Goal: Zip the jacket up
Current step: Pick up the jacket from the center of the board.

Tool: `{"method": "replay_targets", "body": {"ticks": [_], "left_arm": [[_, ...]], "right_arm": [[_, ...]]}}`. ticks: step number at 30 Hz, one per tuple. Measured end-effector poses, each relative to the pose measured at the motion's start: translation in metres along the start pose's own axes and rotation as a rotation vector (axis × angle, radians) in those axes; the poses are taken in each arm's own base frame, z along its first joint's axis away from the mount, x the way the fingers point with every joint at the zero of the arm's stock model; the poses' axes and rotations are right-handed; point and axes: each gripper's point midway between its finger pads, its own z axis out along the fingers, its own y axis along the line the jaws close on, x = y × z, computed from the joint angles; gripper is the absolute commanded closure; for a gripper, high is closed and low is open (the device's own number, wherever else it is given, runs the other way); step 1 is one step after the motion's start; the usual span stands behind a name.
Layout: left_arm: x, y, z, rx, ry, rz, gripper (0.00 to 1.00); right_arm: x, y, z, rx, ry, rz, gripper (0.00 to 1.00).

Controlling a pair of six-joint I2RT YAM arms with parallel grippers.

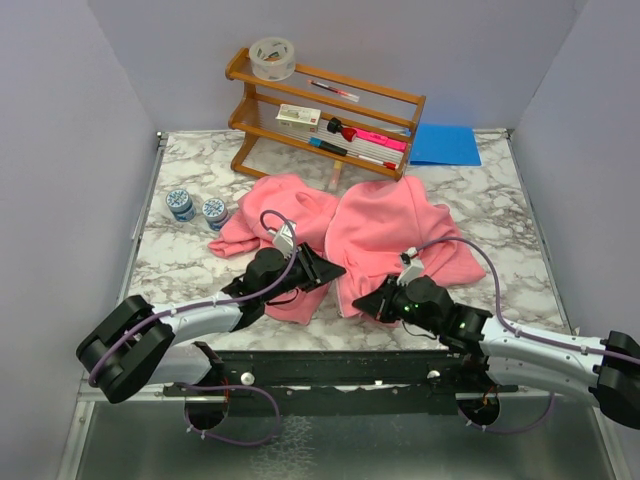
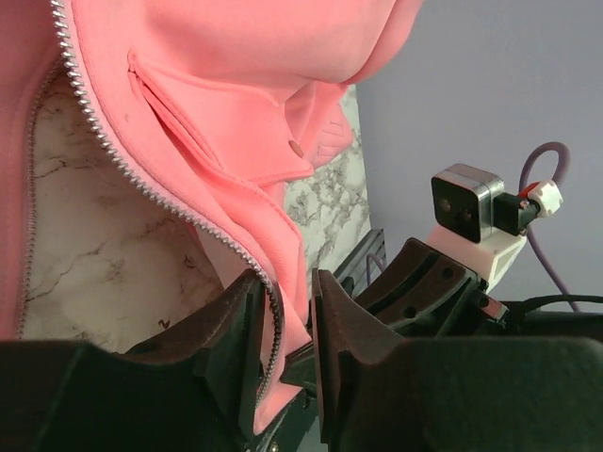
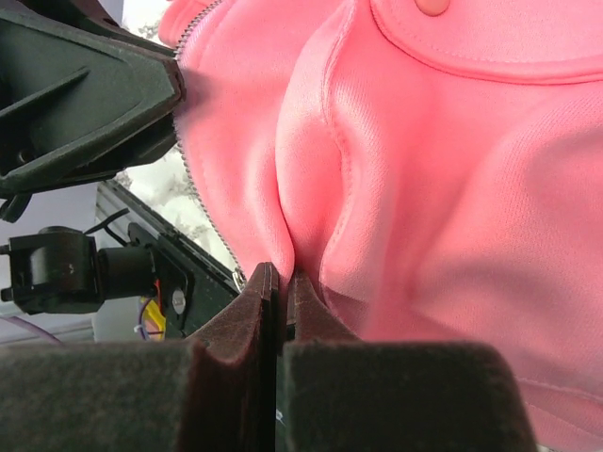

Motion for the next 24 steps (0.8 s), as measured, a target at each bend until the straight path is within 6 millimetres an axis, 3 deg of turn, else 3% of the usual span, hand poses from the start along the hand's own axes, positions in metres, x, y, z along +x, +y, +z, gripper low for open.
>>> {"method": "replay_targets", "body": {"ticks": [8,16,18,20,23,24], "left_arm": [[0.009,-0.001,-0.001,0.017,0.048,0.018,0.53],[0.023,0.002,0.000,0.018,0.102,0.035,0.56],[0.025,0.002,0.000,0.016,0.109,0.036,0.62],[0.028,0.004,0.000,0.014,0.118,0.039,0.78],[0.031,0.005,0.000,0.012,0.127,0.046,1.00],[0.031,0.005,0.000,0.013,0.127,0.049,1.00]], "right_arm": [[-0.001,0.001,0.001,-0.004,-0.002,-0.015,1.00],[-0.002,0.002,0.000,-0.009,-0.005,-0.022,1.00],[-0.002,0.002,0.000,-0.009,-0.006,-0.022,1.00],[-0.002,0.002,0.000,-0.008,-0.007,-0.022,0.99],[-0.003,0.002,0.000,-0.011,-0.012,-0.022,0.86],[-0.004,0.003,-0.001,-0.014,-0.015,-0.022,0.79]]}}
